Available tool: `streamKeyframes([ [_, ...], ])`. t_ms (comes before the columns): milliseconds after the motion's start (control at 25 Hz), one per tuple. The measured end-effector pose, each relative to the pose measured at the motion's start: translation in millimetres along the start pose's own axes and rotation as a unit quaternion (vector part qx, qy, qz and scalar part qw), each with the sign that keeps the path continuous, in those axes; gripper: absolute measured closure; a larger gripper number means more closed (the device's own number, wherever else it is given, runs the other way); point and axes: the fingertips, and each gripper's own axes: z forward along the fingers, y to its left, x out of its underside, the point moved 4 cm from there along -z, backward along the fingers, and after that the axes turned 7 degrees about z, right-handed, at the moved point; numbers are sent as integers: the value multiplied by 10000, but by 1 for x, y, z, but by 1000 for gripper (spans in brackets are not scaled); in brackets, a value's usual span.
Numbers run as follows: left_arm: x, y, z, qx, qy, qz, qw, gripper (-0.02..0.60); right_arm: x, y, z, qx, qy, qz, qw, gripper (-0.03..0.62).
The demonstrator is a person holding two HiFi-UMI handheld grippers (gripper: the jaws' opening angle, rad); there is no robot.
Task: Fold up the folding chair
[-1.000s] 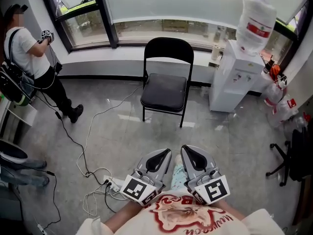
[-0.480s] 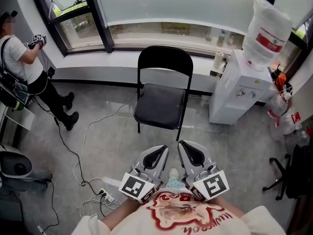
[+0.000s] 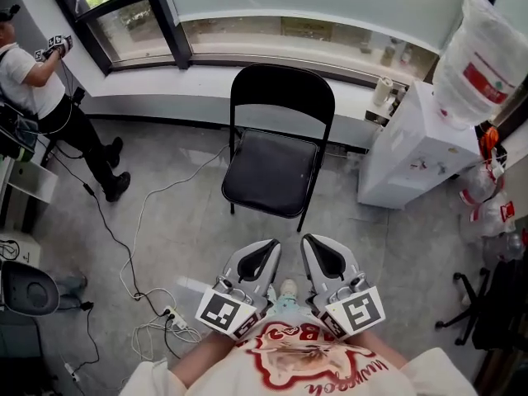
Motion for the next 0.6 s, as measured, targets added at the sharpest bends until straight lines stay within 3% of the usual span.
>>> streamKeyframes([
  [160,5,20,18,-8,-26,-132,9999,581,2,-14,22,-1,55,43,10000,572],
  [600,-18,91,113,612,-161,0,9980,581,-34,-77,109,437,-191,-227,9986,572],
])
